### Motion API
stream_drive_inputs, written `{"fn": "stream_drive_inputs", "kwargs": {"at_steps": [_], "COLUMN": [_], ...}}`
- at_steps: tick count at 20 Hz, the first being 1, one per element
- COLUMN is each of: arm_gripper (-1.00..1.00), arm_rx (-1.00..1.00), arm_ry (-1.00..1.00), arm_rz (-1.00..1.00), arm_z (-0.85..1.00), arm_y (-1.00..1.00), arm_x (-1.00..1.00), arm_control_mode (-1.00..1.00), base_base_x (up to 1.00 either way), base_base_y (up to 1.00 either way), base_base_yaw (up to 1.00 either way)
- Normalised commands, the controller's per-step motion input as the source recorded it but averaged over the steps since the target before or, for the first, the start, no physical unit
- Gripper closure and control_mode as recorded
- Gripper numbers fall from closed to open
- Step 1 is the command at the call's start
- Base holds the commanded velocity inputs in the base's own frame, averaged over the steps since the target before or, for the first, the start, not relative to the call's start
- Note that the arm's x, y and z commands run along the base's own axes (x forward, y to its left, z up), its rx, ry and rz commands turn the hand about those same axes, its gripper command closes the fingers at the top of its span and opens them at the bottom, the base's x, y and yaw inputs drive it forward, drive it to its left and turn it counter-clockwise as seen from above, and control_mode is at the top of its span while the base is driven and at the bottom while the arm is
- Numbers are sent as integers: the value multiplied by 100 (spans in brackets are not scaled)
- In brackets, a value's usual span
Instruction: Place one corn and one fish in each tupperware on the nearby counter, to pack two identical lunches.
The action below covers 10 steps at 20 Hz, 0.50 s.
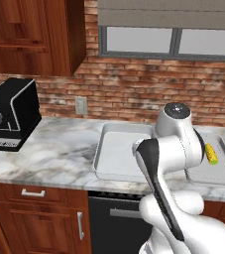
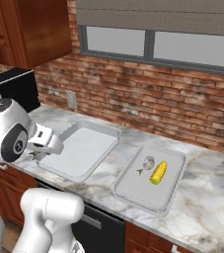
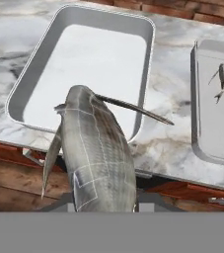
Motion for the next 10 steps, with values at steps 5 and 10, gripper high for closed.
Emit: {"fn": "stream_drive_inputs", "kwargs": {"at_steps": [5, 10], "arm_gripper": [100, 100], "arm_rx": [0, 0], "arm_ry": [12, 8], "arm_rz": [0, 0], "arm_z": [-37, -32], "arm_y": [12, 9], "arm_x": [81, 71], "arm_control_mode": [-100, -100], "base_base_x": [0, 0], "base_base_y": [0, 0], "base_base_yaw": [0, 0]}}
